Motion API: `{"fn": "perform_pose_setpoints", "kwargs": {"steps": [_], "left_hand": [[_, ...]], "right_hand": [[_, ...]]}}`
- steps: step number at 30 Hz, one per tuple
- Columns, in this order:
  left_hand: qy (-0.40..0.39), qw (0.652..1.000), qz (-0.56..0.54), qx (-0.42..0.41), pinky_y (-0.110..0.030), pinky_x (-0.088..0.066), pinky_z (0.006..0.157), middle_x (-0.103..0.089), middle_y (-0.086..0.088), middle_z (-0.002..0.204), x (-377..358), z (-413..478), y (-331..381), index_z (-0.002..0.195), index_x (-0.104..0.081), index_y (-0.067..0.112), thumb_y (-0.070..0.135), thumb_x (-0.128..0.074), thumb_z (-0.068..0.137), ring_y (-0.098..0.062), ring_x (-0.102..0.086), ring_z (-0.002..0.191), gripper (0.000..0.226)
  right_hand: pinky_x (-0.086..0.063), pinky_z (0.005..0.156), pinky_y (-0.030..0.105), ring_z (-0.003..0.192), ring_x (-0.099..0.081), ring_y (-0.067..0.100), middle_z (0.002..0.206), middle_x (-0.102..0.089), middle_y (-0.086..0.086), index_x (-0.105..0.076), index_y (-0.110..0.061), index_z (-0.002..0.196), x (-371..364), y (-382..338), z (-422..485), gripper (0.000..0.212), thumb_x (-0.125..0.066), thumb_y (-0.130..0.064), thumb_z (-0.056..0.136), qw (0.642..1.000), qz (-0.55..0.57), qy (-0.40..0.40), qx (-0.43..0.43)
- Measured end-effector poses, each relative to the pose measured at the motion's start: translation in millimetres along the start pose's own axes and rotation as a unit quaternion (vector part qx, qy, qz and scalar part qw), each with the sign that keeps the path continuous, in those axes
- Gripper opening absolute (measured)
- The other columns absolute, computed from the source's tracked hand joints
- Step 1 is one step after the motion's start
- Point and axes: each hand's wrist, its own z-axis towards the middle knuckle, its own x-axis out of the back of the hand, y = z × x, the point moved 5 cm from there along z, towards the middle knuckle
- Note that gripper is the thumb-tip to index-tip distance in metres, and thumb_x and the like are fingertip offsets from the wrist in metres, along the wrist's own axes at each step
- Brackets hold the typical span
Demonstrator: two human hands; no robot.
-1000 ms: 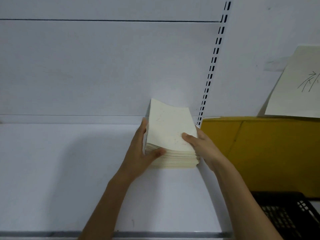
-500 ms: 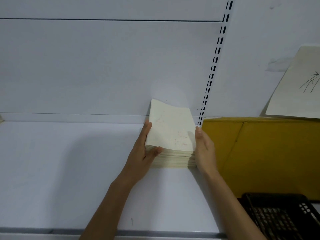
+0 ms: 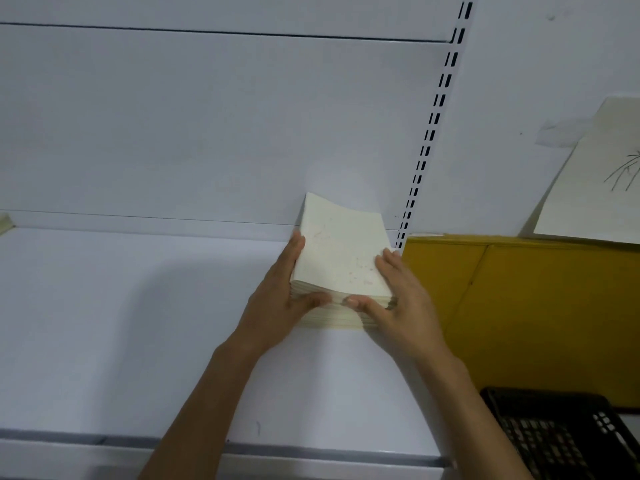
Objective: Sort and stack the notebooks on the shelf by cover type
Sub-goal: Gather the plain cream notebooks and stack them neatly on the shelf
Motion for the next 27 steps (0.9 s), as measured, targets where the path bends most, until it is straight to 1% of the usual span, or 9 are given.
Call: {"fn": "perform_pose_setpoints", "kwargs": {"steps": [6,9,11,13,16,18,20,23,27], "left_hand": [[-0.003,1.000,-0.021,0.014,-0.027,-0.026,0.110,-0.014,0.036,0.150,-2.3,-2.6,-0.1,0.138,-0.003,0.062,0.075,-0.063,0.063,0.014,-0.019,0.135,0.097],[-0.015,0.999,0.010,0.032,-0.037,-0.033,0.109,-0.019,0.032,0.149,-0.3,-0.5,-0.5,0.139,0.001,0.060,0.078,-0.059,0.062,0.000,-0.028,0.137,0.099],[-0.019,0.999,0.033,0.033,-0.040,-0.034,0.107,-0.020,0.031,0.146,0.6,-0.5,1.5,0.142,0.001,0.055,0.076,-0.058,0.065,-0.007,-0.030,0.137,0.099],[-0.023,0.998,0.041,0.030,-0.038,-0.033,0.109,-0.019,0.027,0.150,2.0,-0.8,5.2,0.147,-0.001,0.045,0.068,-0.062,0.070,-0.006,-0.027,0.139,0.100],[-0.028,0.998,0.055,0.014,-0.032,-0.032,0.107,-0.023,0.017,0.154,6.8,-0.9,13.6,0.150,-0.008,0.031,0.050,-0.068,0.079,-0.009,-0.029,0.139,0.095],[-0.025,0.997,0.076,0.008,-0.035,-0.034,0.107,-0.027,0.011,0.154,13.4,-3.9,18.3,0.151,-0.010,0.027,0.050,-0.065,0.082,-0.013,-0.031,0.138,0.091],[-0.013,0.994,0.109,0.011,-0.038,-0.030,0.110,-0.023,0.006,0.156,25.3,-12.7,20.9,0.151,-0.008,0.024,0.058,-0.057,0.082,-0.016,-0.027,0.140,0.091],[0.003,0.981,0.192,-0.022,-0.036,-0.023,0.113,-0.015,0.005,0.158,50.2,-34.0,22.0,0.151,-0.009,0.022,0.064,-0.043,0.083,-0.014,-0.018,0.144,0.087],[0.027,0.932,0.354,-0.067,-0.036,-0.012,0.116,-0.006,0.003,0.159,96.7,-74.3,14.0,0.151,-0.009,0.019,0.058,-0.038,0.091,-0.015,-0.005,0.147,0.077]], "right_hand": [[-0.012,0.114,0.024,0.144,-0.010,0.006,0.157,-0.020,-0.002,-0.032,-0.012,0.147,3.9,4.6,1.2,0.113,-0.051,-0.079,0.058,0.997,-0.037,-0.058,0.025],[-0.012,0.114,0.025,0.146,-0.009,0.008,0.158,-0.018,-0.001,-0.030,-0.013,0.148,3.6,3.8,4.7,0.113,-0.044,-0.082,0.060,0.994,-0.067,-0.078,0.033],[-0.012,0.113,0.023,0.146,-0.009,0.008,0.158,-0.019,-0.001,-0.031,-0.014,0.148,5.4,2.6,5.5,0.109,-0.052,-0.078,0.063,0.994,-0.067,-0.086,0.024],[-0.014,0.113,0.024,0.145,-0.012,0.010,0.157,-0.023,0.000,-0.033,-0.012,0.147,10.4,-1.4,7.7,0.102,-0.061,-0.071,0.068,0.991,-0.088,-0.101,0.018],[-0.016,0.114,0.035,0.144,-0.017,0.017,0.153,-0.031,0.006,-0.037,-0.012,0.143,16.3,-14.0,9.1,0.098,-0.060,-0.073,0.069,0.978,-0.172,-0.114,0.040],[-0.009,0.117,0.040,0.146,-0.011,0.017,0.156,-0.025,0.003,-0.032,-0.018,0.147,19.4,-21.7,4.0,0.099,-0.057,-0.075,0.070,0.978,-0.185,-0.095,0.032],[-0.010,0.118,0.041,0.147,-0.011,0.017,0.156,-0.026,0.002,-0.033,-0.020,0.147,21.5,-30.2,-4.0,0.094,-0.057,-0.072,0.072,0.982,-0.176,-0.057,0.038],[-0.014,0.118,0.039,0.146,-0.014,0.019,0.156,-0.027,0.004,-0.035,-0.019,0.146,12.6,-51.8,-16.0,0.083,-0.056,-0.065,0.080,0.978,-0.195,-0.034,0.059],[-0.016,0.117,0.040,0.146,-0.017,0.022,0.154,-0.030,0.007,-0.038,-0.016,0.144,-21.8,-106.1,-34.4,0.075,-0.056,-0.058,0.085,0.983,-0.163,0.002,0.090]]}}
